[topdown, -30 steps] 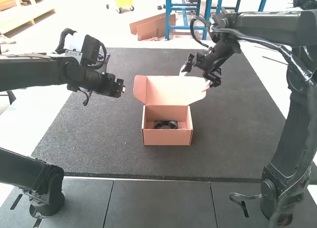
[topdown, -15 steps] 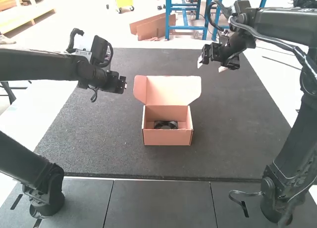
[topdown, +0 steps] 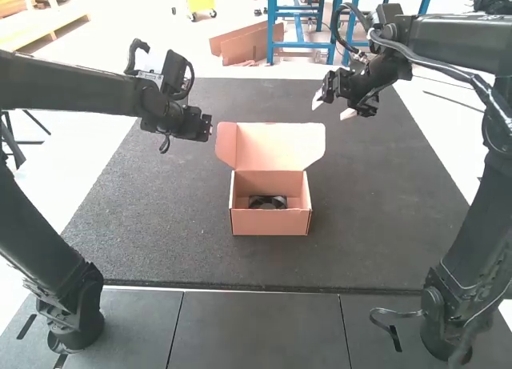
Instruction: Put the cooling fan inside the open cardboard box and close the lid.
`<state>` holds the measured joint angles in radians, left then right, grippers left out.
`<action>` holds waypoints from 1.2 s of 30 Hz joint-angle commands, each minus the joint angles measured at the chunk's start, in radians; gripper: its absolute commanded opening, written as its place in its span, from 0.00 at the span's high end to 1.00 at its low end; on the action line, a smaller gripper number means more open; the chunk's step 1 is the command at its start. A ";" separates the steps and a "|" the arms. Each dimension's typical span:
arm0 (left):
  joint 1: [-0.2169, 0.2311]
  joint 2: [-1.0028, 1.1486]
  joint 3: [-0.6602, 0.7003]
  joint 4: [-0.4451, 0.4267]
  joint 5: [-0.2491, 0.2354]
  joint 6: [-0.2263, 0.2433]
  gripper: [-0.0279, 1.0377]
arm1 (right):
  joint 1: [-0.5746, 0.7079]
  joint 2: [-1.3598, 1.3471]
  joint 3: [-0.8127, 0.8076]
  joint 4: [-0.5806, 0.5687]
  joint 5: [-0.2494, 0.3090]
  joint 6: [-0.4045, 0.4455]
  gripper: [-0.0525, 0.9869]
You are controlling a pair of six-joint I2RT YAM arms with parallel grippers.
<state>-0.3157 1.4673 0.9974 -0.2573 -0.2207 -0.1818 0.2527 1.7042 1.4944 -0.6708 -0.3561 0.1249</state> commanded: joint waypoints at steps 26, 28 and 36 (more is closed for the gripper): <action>-0.089 -0.036 0.032 -0.020 0.075 -0.021 0.06 | 0.031 0.015 -0.043 -0.036 -0.110 0.013 0.65; -0.089 -0.039 0.029 -0.020 0.075 -0.021 0.06 | 0.031 0.015 -0.045 -0.036 -0.110 0.010 0.69; -0.089 -0.039 0.029 -0.019 0.075 -0.021 0.06 | 0.031 0.017 -0.059 -0.036 -0.110 0.009 0.75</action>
<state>-0.4057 1.4666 1.0039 -0.2802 -0.1562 -0.1928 0.2729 1.7084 1.4441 -0.7105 -0.4488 0.1387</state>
